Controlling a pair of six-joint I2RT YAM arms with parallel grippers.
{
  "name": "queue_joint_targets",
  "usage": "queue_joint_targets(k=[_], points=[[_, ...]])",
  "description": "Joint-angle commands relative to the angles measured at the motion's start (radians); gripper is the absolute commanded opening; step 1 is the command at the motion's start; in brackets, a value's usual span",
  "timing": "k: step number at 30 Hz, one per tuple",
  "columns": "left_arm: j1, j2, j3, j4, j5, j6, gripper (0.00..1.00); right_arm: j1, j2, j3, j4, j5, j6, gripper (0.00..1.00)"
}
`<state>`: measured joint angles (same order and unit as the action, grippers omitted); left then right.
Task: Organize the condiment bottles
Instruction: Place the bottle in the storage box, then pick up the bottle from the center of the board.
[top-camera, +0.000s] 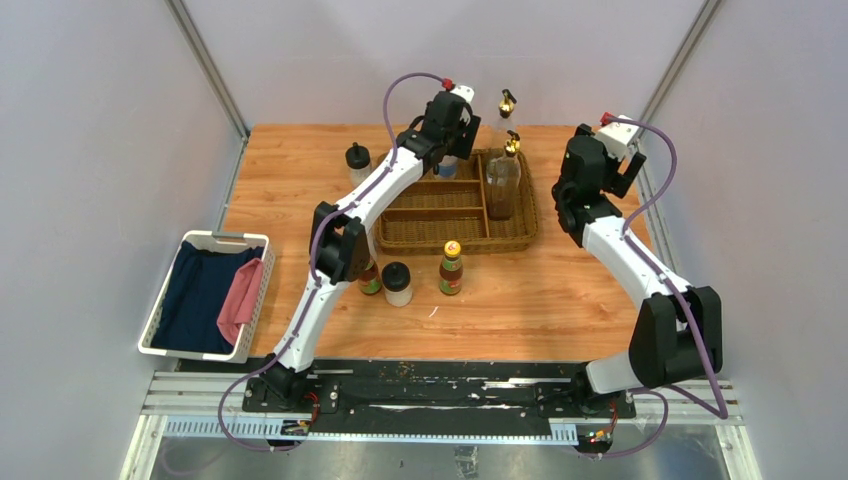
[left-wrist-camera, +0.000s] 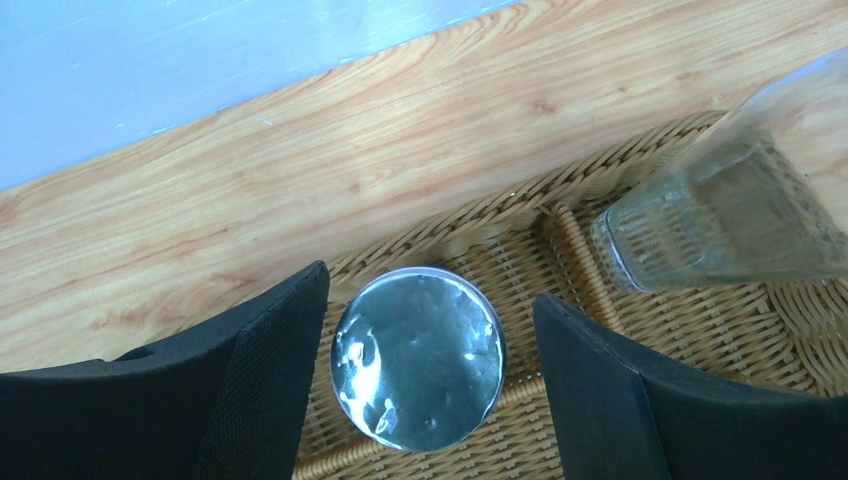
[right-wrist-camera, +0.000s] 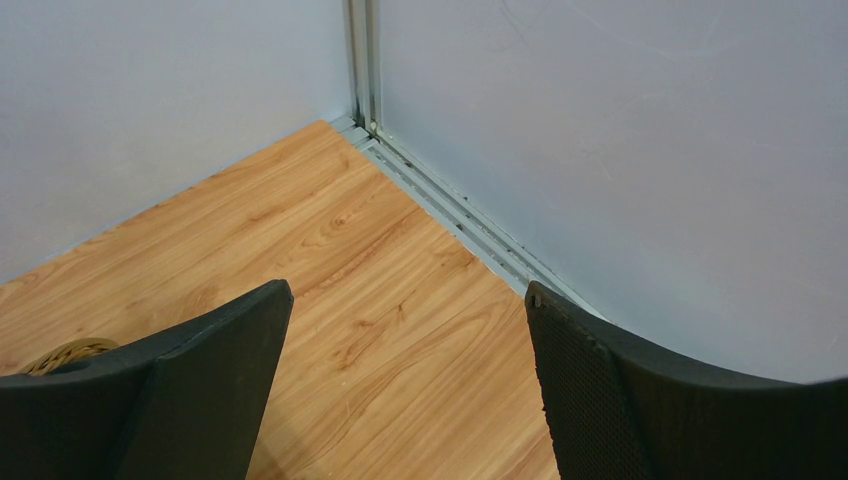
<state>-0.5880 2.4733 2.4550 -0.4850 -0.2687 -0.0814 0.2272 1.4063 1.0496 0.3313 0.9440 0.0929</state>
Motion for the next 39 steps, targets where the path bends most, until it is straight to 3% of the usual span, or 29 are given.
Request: queue_joint_targets(k=[1, 11, 21, 34, 39], points=[[0.008, 0.016, 0.015, 0.037, 0.006, 0.002, 0.81, 0.015, 0.008, -0.009, 0.03, 0.031, -0.008, 0.91], [0.007, -0.007, -0.002, 0.071, -0.024, 0.015, 0.85, 0.016, 0.017, 0.004, 0.038, 0.029, -0.026, 0.91], [0.008, -0.142, -0.094, 0.102, -0.086, 0.02, 0.91, 0.024, -0.003, 0.026, 0.026, 0.029, -0.044, 0.91], [-0.027, -0.496, -0.322, 0.123, -0.078, -0.033, 0.92, 0.053, -0.107, 0.065, -0.091, -0.018, -0.063, 0.91], [-0.042, -0.684, -0.492, 0.173, 0.0, -0.102, 0.92, 0.108, -0.137, 0.093, -0.143, -0.02, -0.088, 0.9]])
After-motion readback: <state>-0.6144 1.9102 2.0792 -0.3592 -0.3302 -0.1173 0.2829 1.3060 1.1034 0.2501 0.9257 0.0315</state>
